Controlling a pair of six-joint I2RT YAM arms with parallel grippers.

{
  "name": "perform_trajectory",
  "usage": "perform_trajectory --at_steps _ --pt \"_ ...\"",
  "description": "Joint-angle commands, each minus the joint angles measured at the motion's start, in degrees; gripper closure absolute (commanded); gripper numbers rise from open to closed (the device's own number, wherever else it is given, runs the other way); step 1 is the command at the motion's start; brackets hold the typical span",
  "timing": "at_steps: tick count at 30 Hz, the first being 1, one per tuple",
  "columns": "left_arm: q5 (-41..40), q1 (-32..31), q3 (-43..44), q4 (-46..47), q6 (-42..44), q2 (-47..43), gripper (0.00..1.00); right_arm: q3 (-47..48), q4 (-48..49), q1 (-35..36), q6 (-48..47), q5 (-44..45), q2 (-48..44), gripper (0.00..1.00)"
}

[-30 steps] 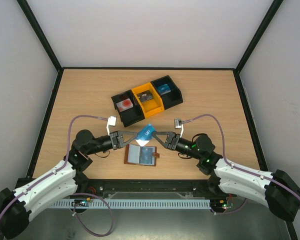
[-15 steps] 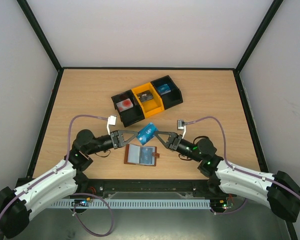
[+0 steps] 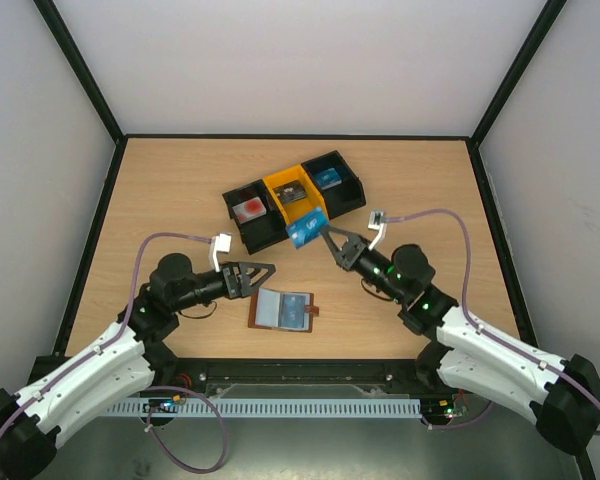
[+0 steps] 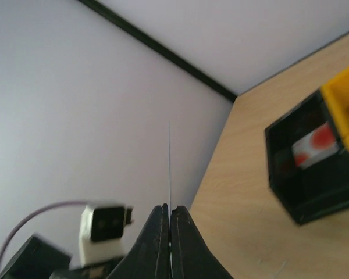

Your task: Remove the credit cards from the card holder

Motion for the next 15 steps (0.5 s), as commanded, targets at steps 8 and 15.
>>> perform_trajectory --at_steps 8,15 --pt "-7.7 0.1 10.9 -22.3 16.8 -1.1 0.0 14.2 -7.6 -17.0 -15.7 -3.1 16.0 0.98" --pt "-10.7 0.1 12.8 -26.2 21.0 -1.4 0.0 20.7 -5.7 -25.1 -18.9 -3.2 31.4 0.98"
